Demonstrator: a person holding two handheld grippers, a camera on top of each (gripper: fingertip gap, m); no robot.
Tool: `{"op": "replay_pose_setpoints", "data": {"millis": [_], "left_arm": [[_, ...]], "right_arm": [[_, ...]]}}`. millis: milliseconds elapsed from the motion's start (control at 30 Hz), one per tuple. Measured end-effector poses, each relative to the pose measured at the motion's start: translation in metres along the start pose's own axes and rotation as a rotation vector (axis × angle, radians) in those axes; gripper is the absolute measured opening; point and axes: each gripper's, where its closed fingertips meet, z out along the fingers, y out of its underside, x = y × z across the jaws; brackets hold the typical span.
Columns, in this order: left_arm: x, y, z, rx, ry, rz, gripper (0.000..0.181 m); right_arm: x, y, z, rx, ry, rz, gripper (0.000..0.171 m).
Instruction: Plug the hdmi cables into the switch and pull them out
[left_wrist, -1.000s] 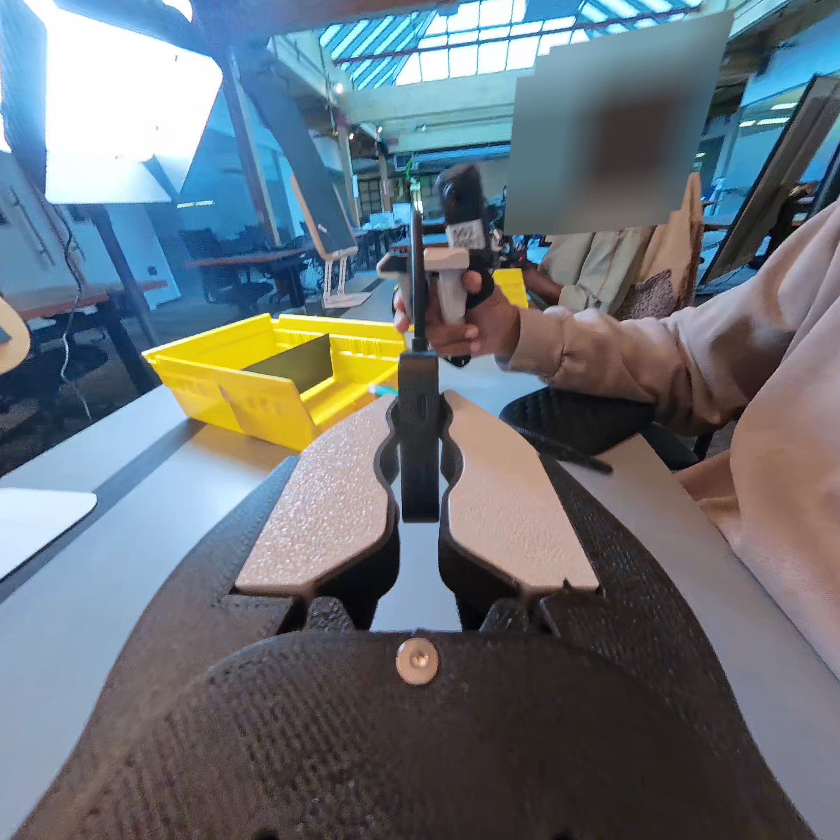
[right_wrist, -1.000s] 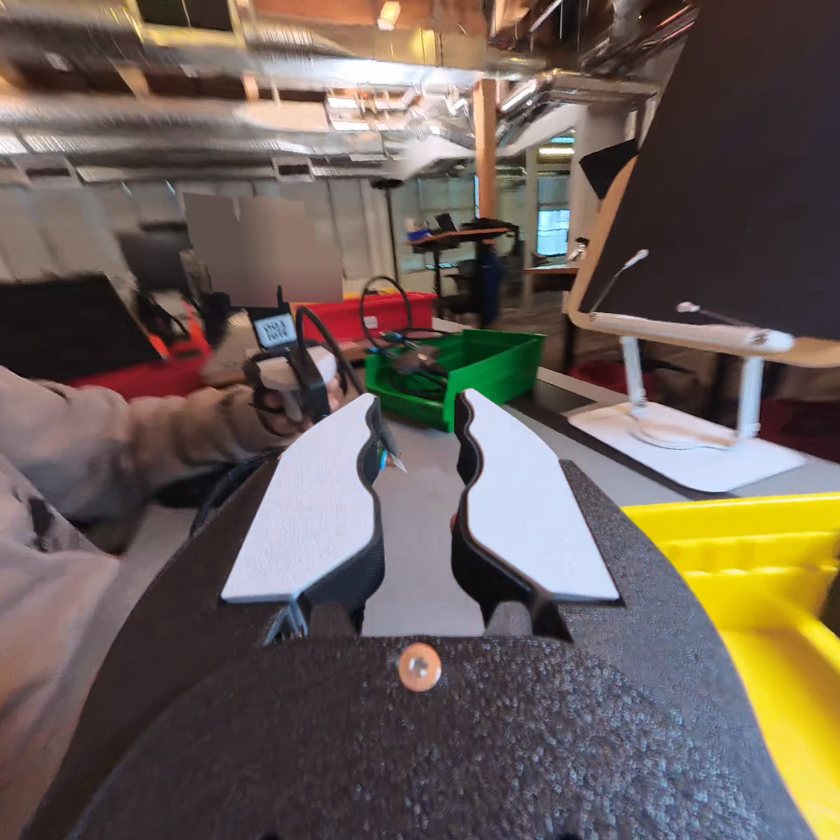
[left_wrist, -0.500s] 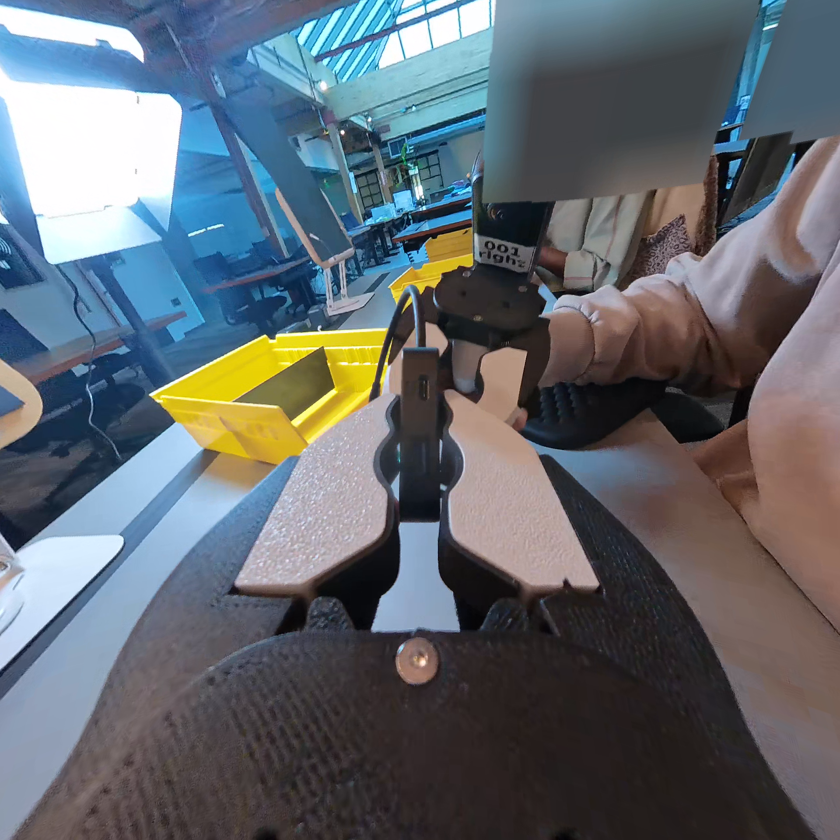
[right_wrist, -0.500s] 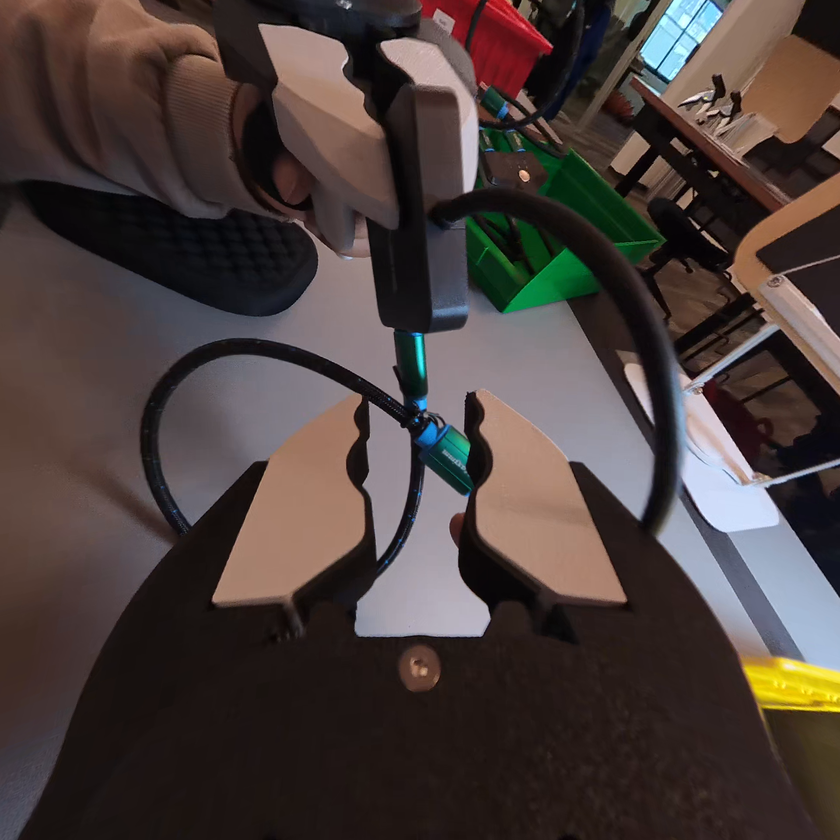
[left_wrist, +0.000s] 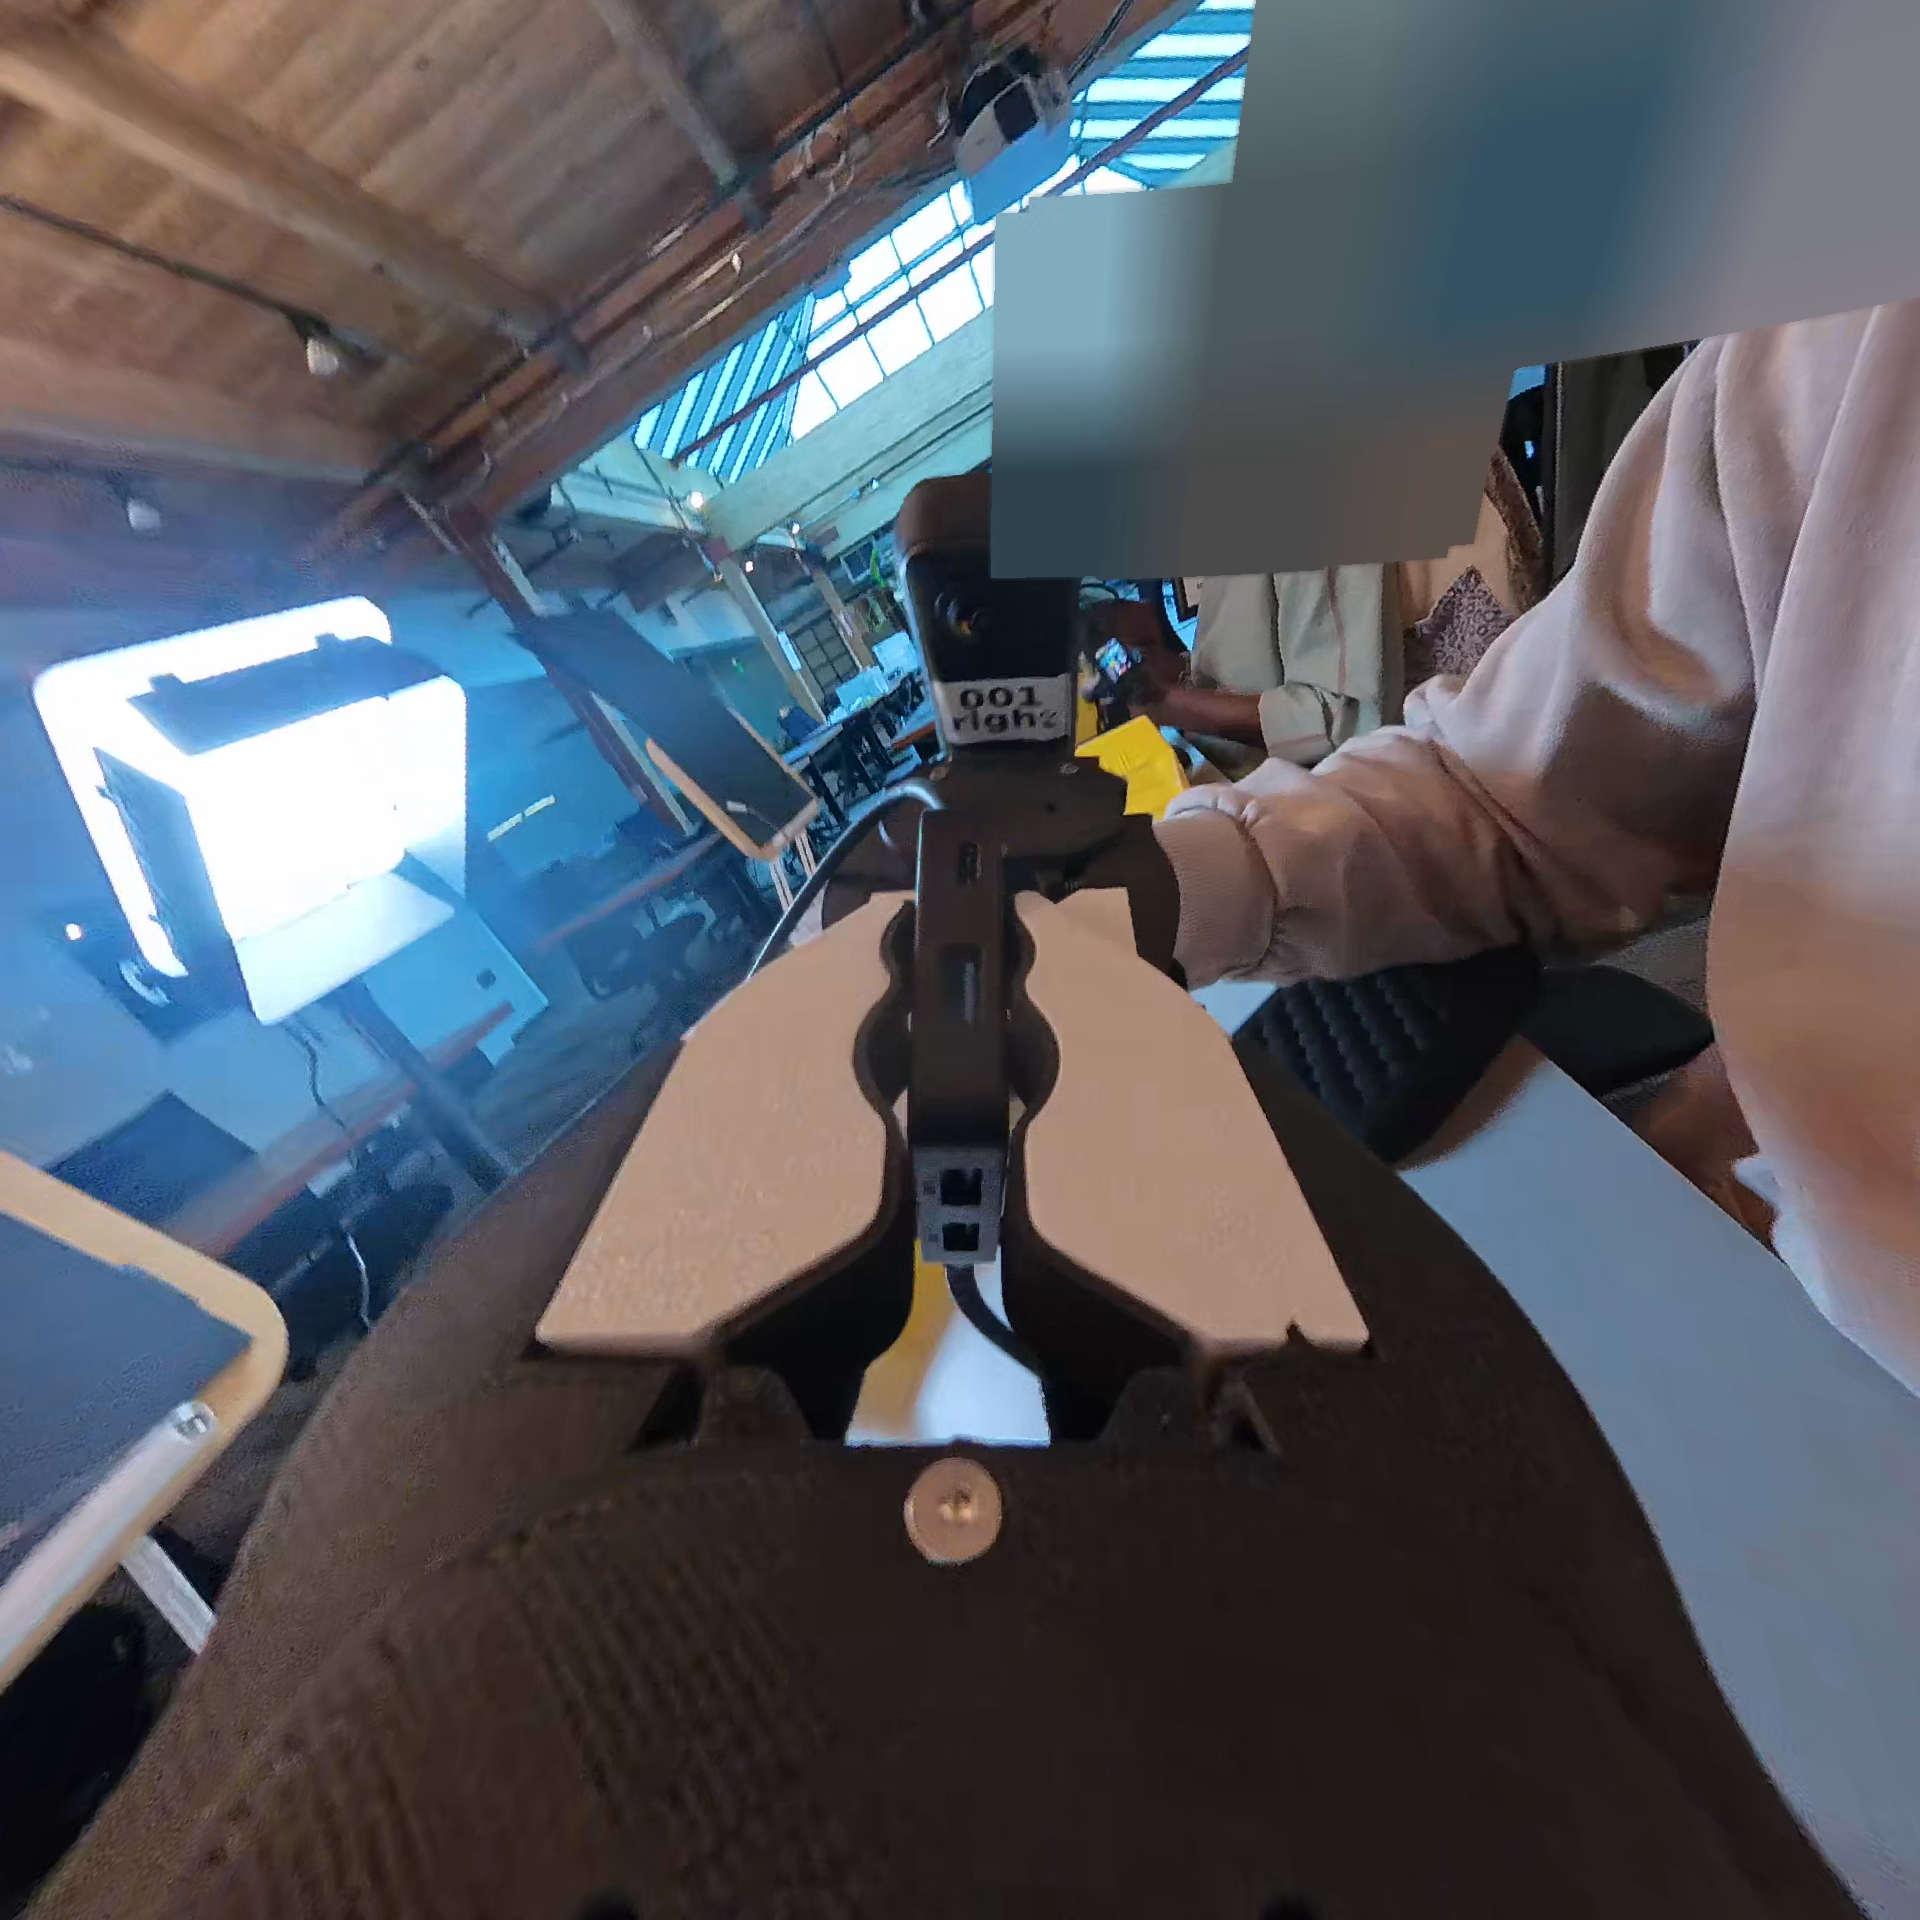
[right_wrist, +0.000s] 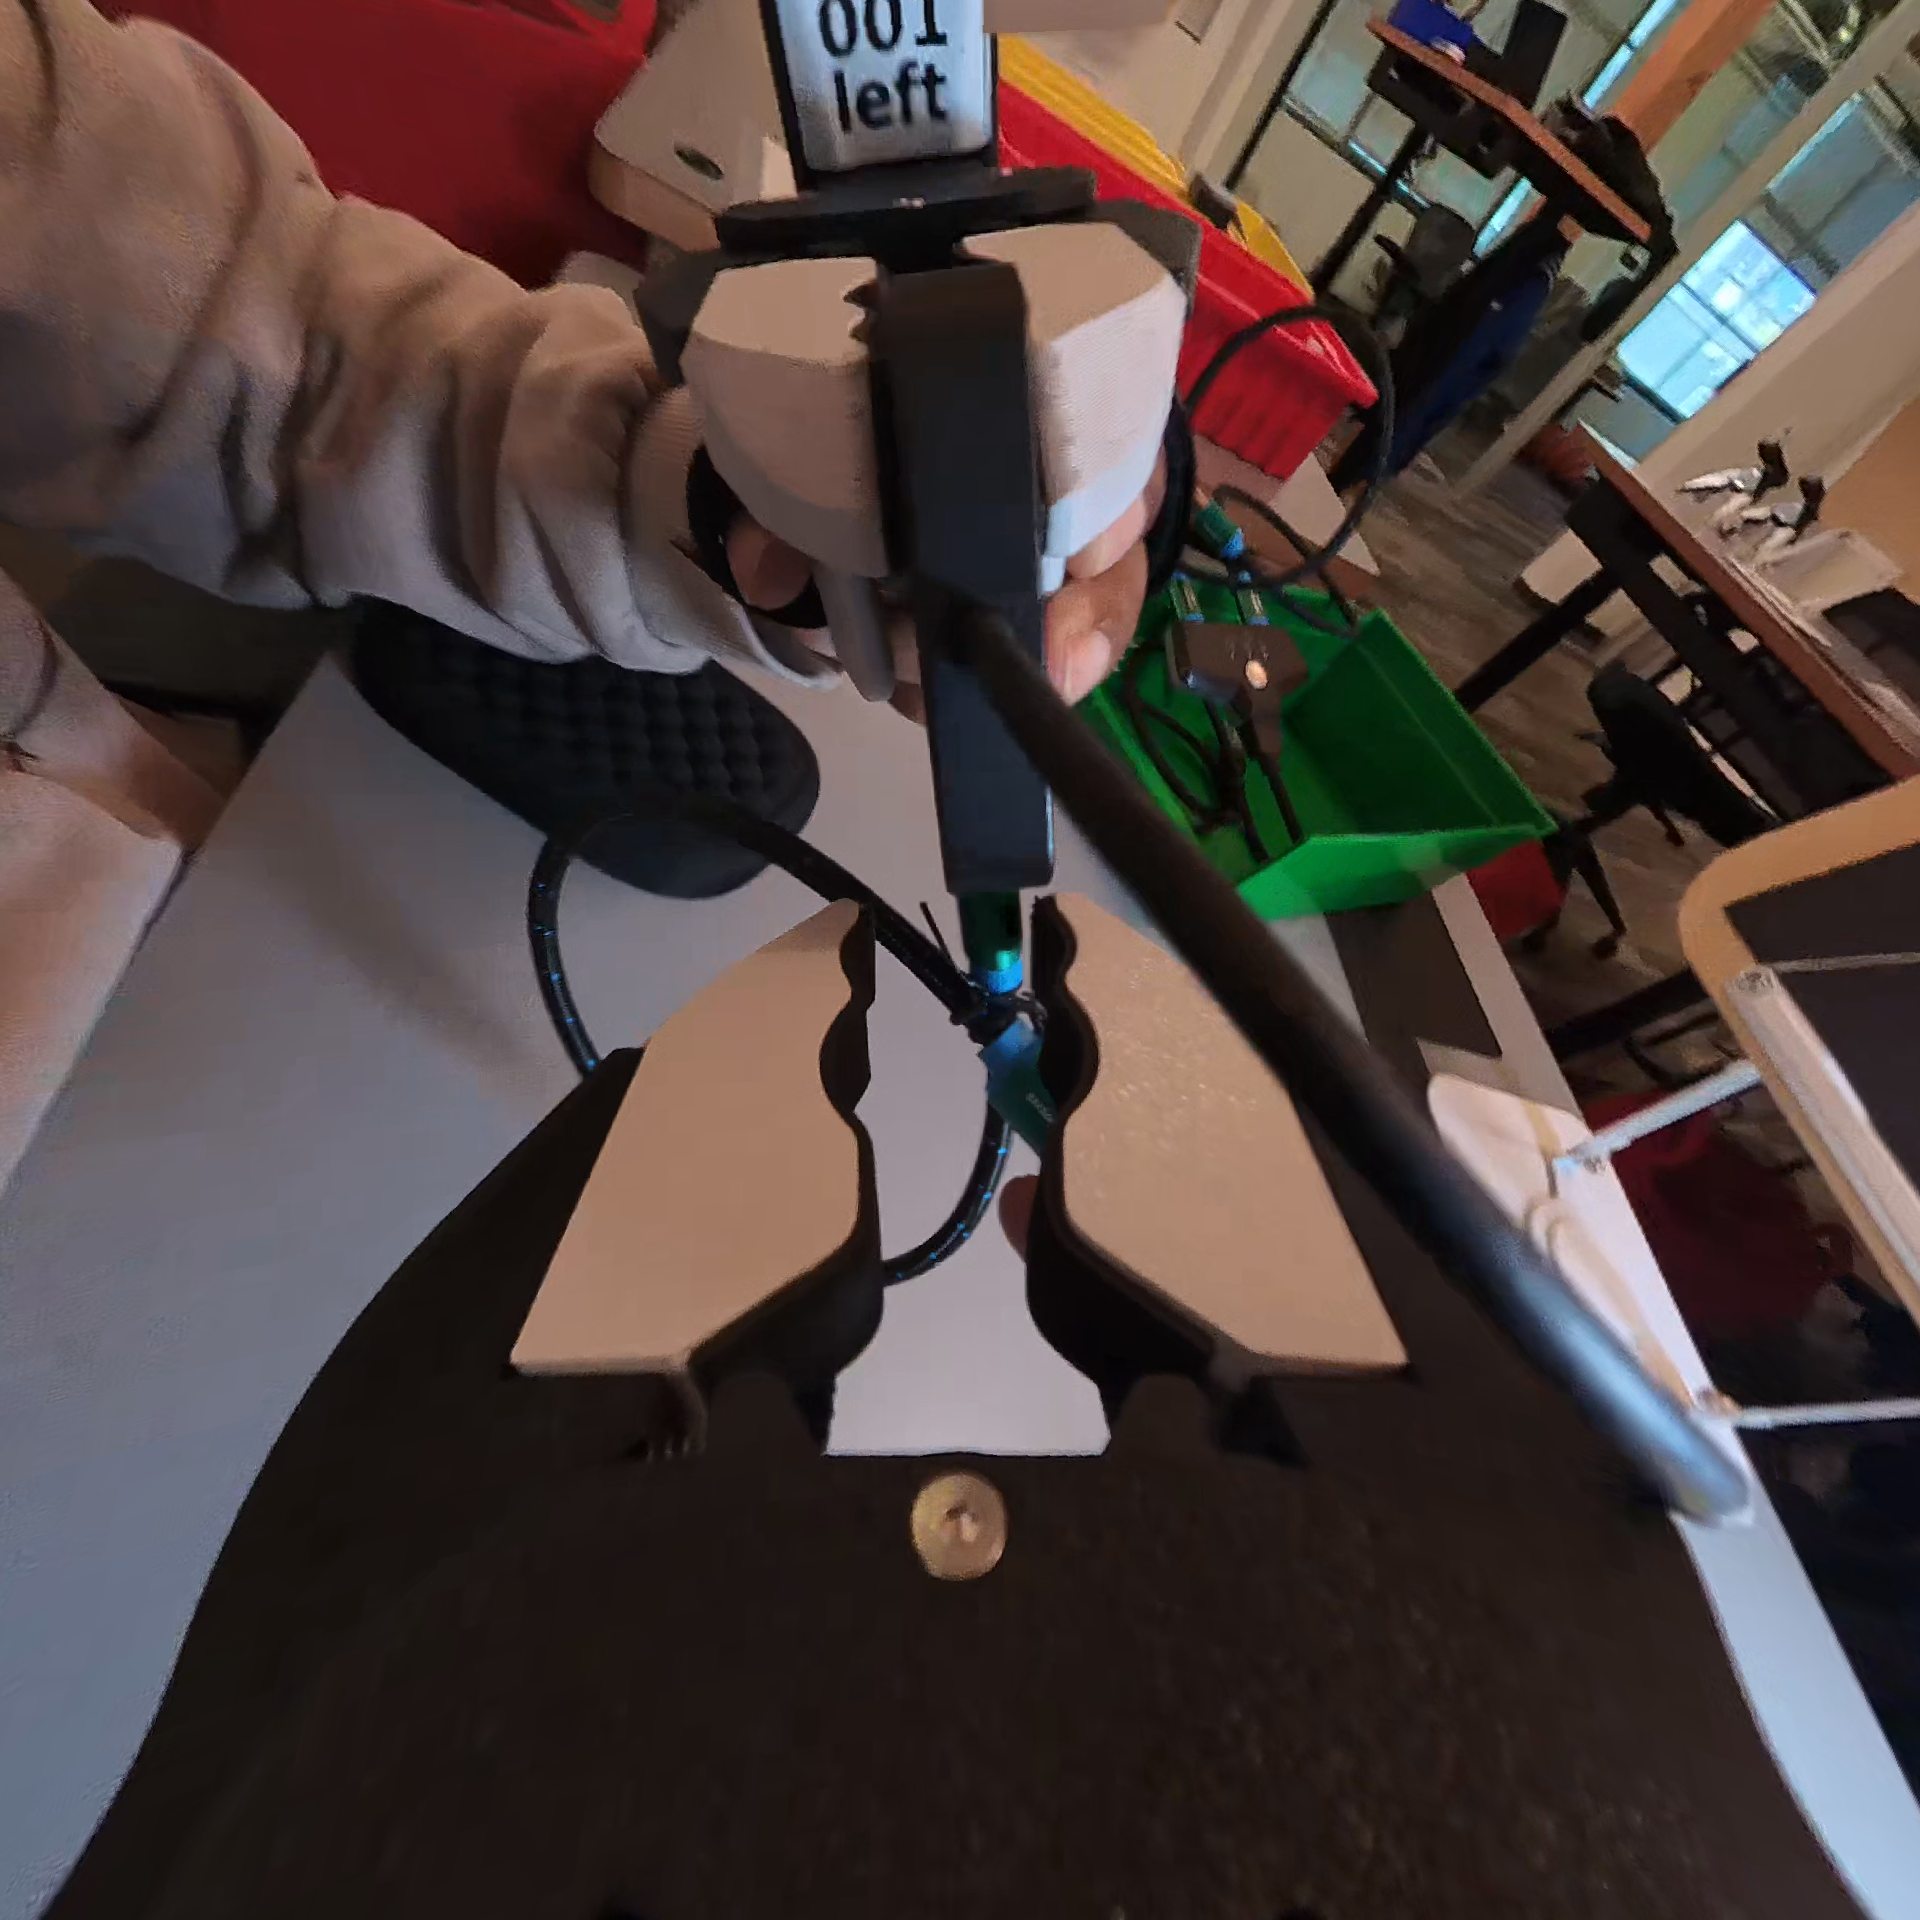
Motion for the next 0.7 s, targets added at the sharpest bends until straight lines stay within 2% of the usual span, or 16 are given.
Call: {"op": "replay_pose_setpoints", "data": {"millis": [33,67,233,333,433,500,567,700], "left_arm": [[-0.003,-0.008,0.002,0.014,0.006,0.019,0.014],[-0.006,-0.014,0.004,0.019,0.018,0.033,0.014],[-0.021,-0.016,0.000,-0.026,-0.016,0.098,0.014],[-0.030,0.010,-0.004,-0.221,-0.044,0.184,0.018],[-0.028,0.034,-0.003,-0.423,-0.040,0.302,0.032],[-0.026,0.042,0.001,-0.481,-0.054,0.435,0.020],[-0.018,0.047,0.002,-0.523,-0.025,0.481,0.014],[-0.021,0.038,-0.007,-0.511,-0.011,0.505,0.014]], "right_arm": [[0.004,-0.008,-0.001,0.016,-0.020,0.003,0.025],[0.012,-0.013,-0.003,0.021,-0.005,0.001,0.010],[0.031,-0.013,-0.015,-0.071,0.067,-0.086,0.011],[0.041,0.005,-0.022,-0.216,0.145,-0.132,0.011],[0.043,0.012,-0.024,-0.314,0.186,-0.182,0.011],[0.041,0.015,-0.021,-0.380,0.209,-0.238,0.011],[0.042,0.018,-0.020,-0.414,0.244,-0.302,0.011],[0.042,0.004,-0.019,-0.312,0.258,-0.353,0.012]]}}
